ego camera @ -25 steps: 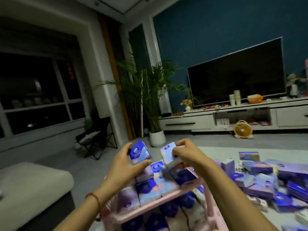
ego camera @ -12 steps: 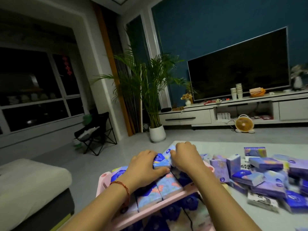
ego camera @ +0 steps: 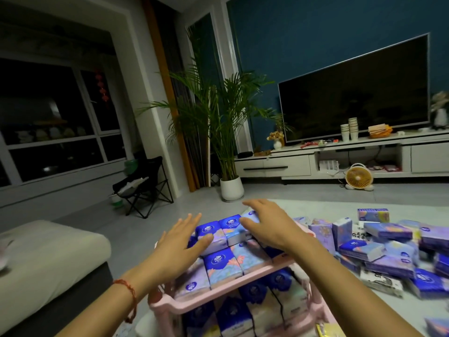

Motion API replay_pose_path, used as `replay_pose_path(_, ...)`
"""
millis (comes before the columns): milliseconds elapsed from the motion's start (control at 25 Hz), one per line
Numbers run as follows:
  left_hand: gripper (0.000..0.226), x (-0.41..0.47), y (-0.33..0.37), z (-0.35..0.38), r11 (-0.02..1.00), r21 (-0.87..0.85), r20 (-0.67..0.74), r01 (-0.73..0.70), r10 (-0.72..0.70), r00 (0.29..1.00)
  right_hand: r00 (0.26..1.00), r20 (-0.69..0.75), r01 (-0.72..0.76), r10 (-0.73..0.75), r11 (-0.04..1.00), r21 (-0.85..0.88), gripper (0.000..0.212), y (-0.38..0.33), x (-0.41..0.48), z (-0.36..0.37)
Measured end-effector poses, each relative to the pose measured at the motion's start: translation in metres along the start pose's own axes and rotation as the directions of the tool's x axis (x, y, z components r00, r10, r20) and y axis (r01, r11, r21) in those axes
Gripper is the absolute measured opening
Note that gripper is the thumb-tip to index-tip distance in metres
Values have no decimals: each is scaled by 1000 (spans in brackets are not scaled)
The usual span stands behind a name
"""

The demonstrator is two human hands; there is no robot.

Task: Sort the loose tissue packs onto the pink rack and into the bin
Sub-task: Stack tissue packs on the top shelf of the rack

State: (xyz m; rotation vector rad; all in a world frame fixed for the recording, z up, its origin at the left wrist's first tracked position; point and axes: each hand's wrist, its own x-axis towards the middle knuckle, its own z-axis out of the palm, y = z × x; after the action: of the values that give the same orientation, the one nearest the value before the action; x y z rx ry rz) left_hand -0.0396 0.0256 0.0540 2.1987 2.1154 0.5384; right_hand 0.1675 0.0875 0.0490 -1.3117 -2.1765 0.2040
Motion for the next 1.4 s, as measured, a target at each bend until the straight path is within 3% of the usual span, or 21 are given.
replay_pose_path(40, 70, -7, -3, 2, 1000, -17, 21, 1, 0, 1000, 995, 100, 20, -22, 1000, 15, 56, -2, 0, 4)
replay_pose_path(120, 65, -12, -2, 7, 1000, -5, 37, -18, 18, 999, 978, 203, 70, -45, 990, -120, 60, -4, 0, 11)
replay_pose_path(400, 50, -8, -2, 10, 999, 12, 32, -31, 30, 999, 976, 201, 108, -80, 986, -130, 56, -7, -7, 11)
replay_pose_path(600, 48, -7, 0, 11, 1000, -2, 61, 20, -19, 998, 972, 224, 145, -78, 942, -303, 54, -16, -12, 11)
replay_pose_path(640, 48, -7, 0, 11, 1000, 6, 54, 25, -25, 998, 973, 214, 145, -90, 955, -258, 53, -17, -15, 10)
replay_pose_path(720, 50, -8, 3, 9, 999, 34, 23, 22, -23, 999, 994, 83, 64, -68, 997, 49, 50, -15, -22, 4)
replay_pose_path(800, 54, -13, 4, 4, 998, 64, -60, 22, -18, 998, 991, -113, -19, 66, 929, 369, 44, -9, -30, -13)
replay_pose_path(880, 54, -23, 12, -4, 994, 106, -198, 14, 8, 980, 948, -207, -100, 242, 844, 526, 36, 2, -46, -39)
replay_pose_path(960, 52, -38, 34, -7, 995, 81, -347, -64, 88, 934, 911, -193, -166, 364, 753, 637, 31, 15, -68, -70)
replay_pose_path(1080, 53, -61, 96, -5, 943, -2, -448, -334, 297, 843, 887, -47, -275, 459, 608, 745, 35, 41, -113, -116)
replay_pose_path(1200, 37, -75, 168, 19, 820, 96, -422, -564, 546, 723, 777, -56, -329, 627, 480, 814, 29, 80, -155, -136)
replay_pose_path(1240, 37, -79, 192, 31, 803, 90, -388, -589, 573, 722, 713, -72, -334, 697, 429, 839, 22, 93, -168, -138)
replay_pose_path(1320, 41, -88, 234, 62, 824, 12, -258, -567, 550, 794, 611, -66, -375, 789, 362, 853, 15, 113, -190, -139)
replay_pose_path(1400, 34, -88, 259, 101, 873, -41, -61, -487, 484, 873, 590, -70, -450, 804, 399, 799, 20, 126, -204, -139)
